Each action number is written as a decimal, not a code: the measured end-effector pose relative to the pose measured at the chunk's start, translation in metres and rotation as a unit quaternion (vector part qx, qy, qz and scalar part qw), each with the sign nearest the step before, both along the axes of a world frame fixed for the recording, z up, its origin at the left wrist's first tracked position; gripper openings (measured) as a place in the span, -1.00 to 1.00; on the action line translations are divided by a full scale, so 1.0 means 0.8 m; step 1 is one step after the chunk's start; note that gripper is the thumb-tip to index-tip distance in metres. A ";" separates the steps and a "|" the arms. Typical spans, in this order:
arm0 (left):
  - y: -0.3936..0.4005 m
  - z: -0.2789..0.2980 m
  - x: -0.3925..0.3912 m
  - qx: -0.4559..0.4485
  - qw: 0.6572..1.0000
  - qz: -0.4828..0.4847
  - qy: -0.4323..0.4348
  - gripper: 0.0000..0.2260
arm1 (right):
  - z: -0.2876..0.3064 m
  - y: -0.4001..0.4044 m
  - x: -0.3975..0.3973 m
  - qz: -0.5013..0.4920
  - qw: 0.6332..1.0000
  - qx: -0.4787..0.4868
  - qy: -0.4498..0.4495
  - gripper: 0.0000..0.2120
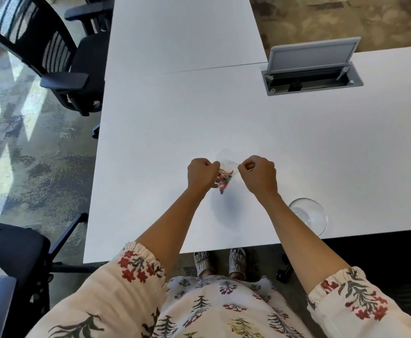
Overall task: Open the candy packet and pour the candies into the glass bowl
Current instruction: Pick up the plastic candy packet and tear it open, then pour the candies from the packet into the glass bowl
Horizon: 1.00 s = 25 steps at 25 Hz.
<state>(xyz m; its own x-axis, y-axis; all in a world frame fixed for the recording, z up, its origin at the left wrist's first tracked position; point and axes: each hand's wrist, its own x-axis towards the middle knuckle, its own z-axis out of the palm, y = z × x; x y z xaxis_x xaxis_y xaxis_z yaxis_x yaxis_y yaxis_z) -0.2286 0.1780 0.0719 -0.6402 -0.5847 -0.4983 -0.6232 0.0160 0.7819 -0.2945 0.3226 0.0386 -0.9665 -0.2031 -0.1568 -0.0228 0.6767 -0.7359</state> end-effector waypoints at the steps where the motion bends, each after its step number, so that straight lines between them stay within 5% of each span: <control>1: 0.004 0.003 -0.002 0.000 1.000 -0.005 0.000 -0.93 | -0.003 0.005 0.000 -0.004 0.999 -0.036 -0.021 -0.86; 6: 0.030 0.015 -0.018 0.028 0.999 -0.034 0.015 -0.93 | -0.018 0.024 -0.004 -0.118 0.933 -0.219 -0.260 -0.62; 9: 0.045 0.024 -0.031 0.064 0.995 -0.069 0.023 -0.90 | -0.026 0.042 -0.005 -0.089 0.893 -0.283 -0.337 -0.43; 13: 0.070 0.042 -0.048 0.116 0.984 -0.128 0.033 -0.80 | -0.029 0.070 -0.011 -0.115 0.792 -0.408 -0.440 -0.32; 21: 0.103 0.045 -0.056 0.192 0.951 -0.239 0.030 -0.89 | -0.038 0.123 -0.001 -0.205 0.669 -0.510 -0.500 -0.53; 25: 0.116 0.029 -0.052 0.194 0.939 -0.283 0.004 -0.83 | -0.041 0.164 0.013 -0.259 0.652 -0.539 -0.465 -0.61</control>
